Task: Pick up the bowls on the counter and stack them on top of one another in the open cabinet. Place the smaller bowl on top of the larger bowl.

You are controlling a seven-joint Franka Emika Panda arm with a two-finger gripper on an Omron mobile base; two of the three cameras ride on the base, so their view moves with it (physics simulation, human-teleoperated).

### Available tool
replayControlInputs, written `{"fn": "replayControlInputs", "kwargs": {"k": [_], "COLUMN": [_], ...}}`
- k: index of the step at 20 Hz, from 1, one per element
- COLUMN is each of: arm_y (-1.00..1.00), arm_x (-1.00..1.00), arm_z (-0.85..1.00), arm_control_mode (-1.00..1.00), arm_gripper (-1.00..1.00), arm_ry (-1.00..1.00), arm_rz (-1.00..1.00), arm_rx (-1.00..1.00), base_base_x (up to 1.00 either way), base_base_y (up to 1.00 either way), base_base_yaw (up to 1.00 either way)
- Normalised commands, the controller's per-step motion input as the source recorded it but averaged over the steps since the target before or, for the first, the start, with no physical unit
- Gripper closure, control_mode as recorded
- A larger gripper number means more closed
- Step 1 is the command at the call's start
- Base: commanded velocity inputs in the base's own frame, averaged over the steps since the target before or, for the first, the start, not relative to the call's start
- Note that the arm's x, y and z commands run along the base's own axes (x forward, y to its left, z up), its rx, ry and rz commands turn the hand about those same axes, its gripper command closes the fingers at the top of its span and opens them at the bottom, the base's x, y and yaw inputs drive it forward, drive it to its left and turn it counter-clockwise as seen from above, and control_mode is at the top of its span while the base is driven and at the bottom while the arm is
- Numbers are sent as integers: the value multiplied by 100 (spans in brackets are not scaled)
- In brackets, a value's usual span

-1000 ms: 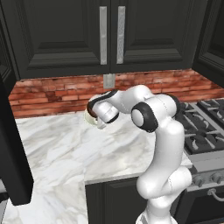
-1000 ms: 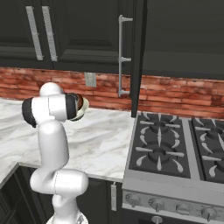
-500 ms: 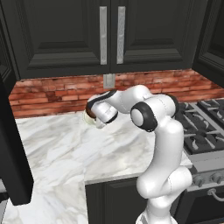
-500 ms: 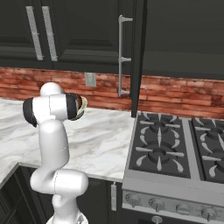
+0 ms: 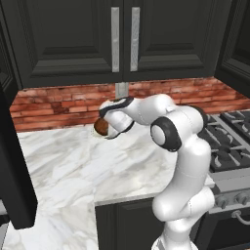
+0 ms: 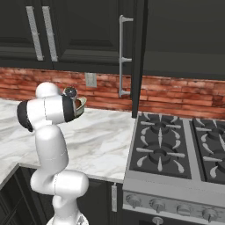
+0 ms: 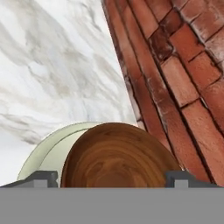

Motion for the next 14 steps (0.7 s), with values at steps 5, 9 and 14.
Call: {"fn": "replayControlInputs", "kwargs": {"k": [5,9,14], "arm_y": [-35,-50,-14], "arm_x": [-29,-25,-3], "arm_z": [29,0,0], "arm_control_mode": [-100,-100,-100], "arm_gripper": [-100,-100,-100], "arm_ry": [8,8,-1], "arm_rz": [-5,-1,0], "arm_rx": [0,0,5], "base_base_x": [0,0,0], "base_base_y": [0,0,0], "base_base_yaw": [0,0,0]}}
